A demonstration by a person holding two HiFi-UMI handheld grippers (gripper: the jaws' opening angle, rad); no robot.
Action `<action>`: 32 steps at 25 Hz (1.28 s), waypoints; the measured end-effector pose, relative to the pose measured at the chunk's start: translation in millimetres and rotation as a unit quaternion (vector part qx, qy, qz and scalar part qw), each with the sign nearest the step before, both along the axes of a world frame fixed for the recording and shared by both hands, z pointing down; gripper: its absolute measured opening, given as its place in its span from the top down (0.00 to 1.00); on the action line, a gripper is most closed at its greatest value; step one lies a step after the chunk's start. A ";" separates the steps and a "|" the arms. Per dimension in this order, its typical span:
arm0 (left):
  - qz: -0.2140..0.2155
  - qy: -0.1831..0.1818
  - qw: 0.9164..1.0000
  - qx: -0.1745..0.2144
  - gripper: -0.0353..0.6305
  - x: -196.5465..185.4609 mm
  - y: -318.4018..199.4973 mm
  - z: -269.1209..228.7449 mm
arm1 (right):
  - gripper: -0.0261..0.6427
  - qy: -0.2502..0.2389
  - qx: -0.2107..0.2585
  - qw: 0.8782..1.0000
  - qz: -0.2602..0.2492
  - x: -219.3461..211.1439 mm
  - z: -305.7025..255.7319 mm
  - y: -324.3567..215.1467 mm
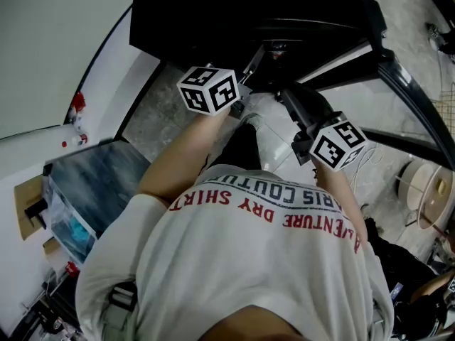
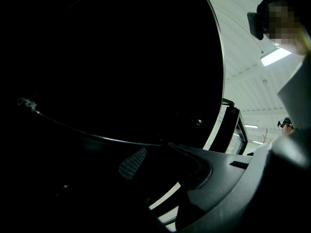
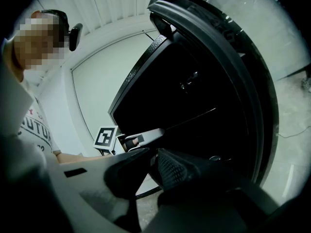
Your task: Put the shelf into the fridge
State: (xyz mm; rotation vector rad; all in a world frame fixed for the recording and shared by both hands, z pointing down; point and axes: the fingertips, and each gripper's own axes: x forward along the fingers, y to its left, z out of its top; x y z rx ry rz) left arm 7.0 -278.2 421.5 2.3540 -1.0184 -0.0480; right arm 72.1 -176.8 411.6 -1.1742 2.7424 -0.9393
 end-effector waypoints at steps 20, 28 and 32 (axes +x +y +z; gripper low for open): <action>0.093 0.032 0.995 0.014 0.87 -18.5 139.5 -64.6 | 0.92 -0.002 0.069 0.996 -0.048 -18.5 -63.1 49.9; 0.108 0.036 0.992 0.052 0.89 -19.8 164.7 -98.2 | 0.93 -0.017 0.099 0.993 -0.064 -29.0 -89.9 63.7; 0.109 0.026 0.992 0.058 0.89 -20.1 167.2 -99.2 | 0.93 -0.018 0.101 0.993 -0.066 -29.8 -92.2 64.3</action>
